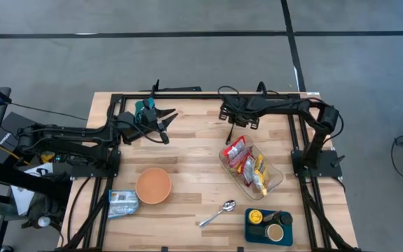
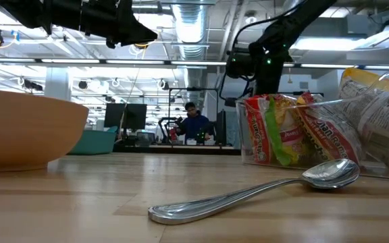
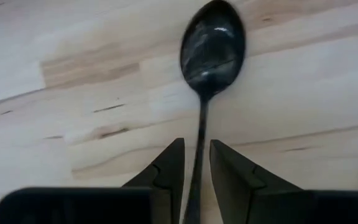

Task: Pick & Place Food Item
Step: Put the black spoon into the green bin

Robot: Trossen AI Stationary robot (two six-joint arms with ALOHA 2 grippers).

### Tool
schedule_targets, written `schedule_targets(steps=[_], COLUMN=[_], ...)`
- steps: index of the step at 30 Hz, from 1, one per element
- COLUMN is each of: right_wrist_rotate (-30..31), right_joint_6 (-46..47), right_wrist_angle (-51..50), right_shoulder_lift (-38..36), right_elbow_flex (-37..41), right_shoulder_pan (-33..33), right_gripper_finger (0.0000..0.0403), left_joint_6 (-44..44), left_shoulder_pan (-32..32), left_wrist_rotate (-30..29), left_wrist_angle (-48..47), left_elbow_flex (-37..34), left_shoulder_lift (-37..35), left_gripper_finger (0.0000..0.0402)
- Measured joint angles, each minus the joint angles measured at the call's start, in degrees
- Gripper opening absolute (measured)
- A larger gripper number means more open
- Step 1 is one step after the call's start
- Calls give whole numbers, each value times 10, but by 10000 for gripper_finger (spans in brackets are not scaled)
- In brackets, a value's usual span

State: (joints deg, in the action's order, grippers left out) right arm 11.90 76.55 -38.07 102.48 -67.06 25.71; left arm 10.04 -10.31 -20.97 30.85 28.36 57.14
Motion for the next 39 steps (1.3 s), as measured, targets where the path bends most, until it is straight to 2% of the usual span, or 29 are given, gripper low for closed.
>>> schedule_targets(steps=[15, 21, 29, 39], right_wrist_rotate=[-19, -46, -39, -26], right_joint_6=[0, -8, -31, -35], right_wrist_angle=[42, 44, -73, -69], right_shoulder_lift=[0, 47, 85, 85], right_elbow_flex=[19, -9, -64, -84], right_shoulder_pan=[17, 18, 4, 5], right_gripper_finger=[71, 71, 71, 71], left_joint_6=[0, 0, 0, 0], left_shoulder_pan=[0, 0, 1, 1], left_wrist_rotate=[0, 1, 2, 1], left_wrist_angle=[0, 0, -1, -5], left_elbow_flex=[0, 0, 0, 0], left_shoulder_lift=[0, 0, 0, 0], left_gripper_finger=[76, 76, 76, 76])
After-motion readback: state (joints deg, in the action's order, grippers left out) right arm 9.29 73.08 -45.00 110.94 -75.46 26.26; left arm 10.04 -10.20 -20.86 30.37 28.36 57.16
